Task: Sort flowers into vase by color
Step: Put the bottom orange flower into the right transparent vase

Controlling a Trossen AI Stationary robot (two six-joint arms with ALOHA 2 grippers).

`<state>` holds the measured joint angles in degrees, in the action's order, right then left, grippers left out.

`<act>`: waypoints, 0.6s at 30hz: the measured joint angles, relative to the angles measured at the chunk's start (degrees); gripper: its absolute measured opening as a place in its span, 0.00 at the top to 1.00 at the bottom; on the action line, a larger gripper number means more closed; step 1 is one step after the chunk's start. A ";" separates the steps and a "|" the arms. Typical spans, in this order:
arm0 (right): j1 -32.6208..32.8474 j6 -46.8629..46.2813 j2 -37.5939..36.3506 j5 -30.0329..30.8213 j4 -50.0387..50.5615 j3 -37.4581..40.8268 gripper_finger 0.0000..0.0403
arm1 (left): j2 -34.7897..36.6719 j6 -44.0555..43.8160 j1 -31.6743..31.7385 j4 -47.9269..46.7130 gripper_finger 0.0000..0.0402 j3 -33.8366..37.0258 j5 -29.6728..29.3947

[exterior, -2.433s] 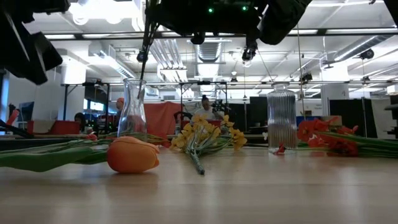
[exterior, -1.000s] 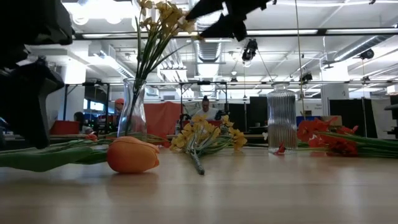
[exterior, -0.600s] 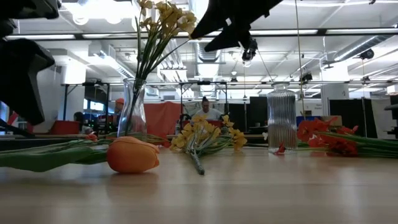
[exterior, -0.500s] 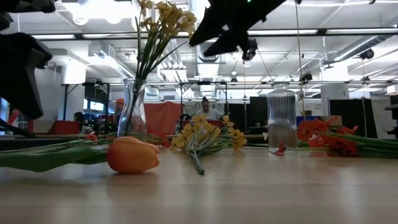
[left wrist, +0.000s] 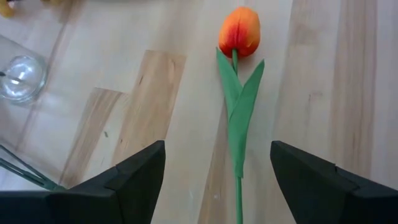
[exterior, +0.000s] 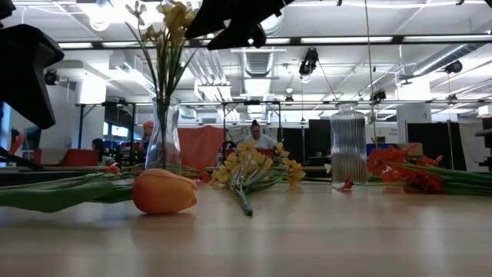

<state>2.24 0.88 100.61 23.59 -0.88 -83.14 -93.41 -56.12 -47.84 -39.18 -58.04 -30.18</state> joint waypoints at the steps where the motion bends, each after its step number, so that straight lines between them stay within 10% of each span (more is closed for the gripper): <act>1: -0.02 0.03 0.76 0.02 2.07 -1.19 0.19 | 0.03 -0.04 -0.02 0.00 0.32 0.02 -0.25; 18: 2.57 -9.11 -5.75 3.46 28.78 -3.40 0.19 | -2.61 -1.44 -0.28 4.45 0.32 1.47 -0.67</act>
<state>4.81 -8.23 94.86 27.06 27.90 -86.54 -96.02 -57.56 -48.11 -34.72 -56.58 -30.85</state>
